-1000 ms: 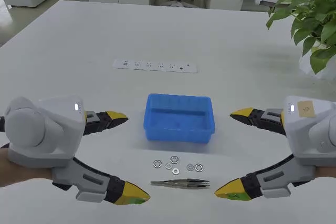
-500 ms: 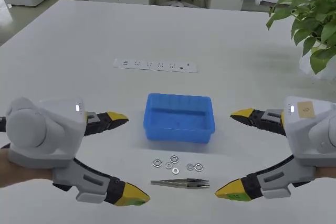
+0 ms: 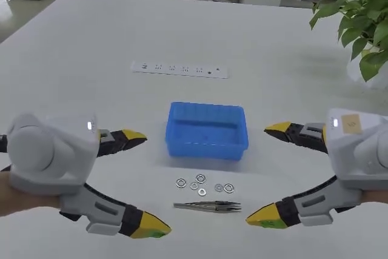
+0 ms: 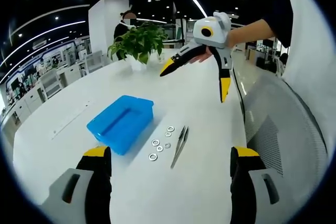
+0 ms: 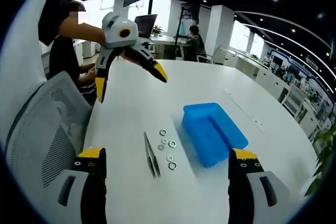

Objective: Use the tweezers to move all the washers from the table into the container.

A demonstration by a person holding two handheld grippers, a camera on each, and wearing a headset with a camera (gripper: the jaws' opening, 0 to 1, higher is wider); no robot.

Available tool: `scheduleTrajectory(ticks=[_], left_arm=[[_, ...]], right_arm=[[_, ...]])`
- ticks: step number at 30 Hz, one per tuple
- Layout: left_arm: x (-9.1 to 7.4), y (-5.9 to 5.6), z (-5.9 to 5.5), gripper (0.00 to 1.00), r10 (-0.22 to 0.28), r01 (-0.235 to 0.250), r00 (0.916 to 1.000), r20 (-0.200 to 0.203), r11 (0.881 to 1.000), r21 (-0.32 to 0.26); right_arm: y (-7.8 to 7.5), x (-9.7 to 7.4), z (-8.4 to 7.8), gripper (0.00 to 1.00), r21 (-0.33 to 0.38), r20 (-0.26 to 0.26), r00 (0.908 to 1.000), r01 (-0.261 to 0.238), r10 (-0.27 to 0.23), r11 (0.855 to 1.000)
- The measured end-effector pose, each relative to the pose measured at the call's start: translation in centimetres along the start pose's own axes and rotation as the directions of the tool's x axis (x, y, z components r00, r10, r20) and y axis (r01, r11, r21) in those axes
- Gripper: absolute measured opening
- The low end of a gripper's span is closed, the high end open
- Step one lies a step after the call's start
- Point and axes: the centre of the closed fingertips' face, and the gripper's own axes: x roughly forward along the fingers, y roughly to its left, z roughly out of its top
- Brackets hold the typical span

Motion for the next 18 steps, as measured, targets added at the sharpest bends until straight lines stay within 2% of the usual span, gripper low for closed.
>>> scheduleTrajectory(ticks=[18], left_arm=[[0.93,0.23,-0.09,1.0,-0.016,0.016,0.9999,-0.002,1.0,-0.011]], right_arm=[[-0.86,0.26,-0.51,0.97,0.021,-0.001,0.9999,0.01,-0.01,1.0]])
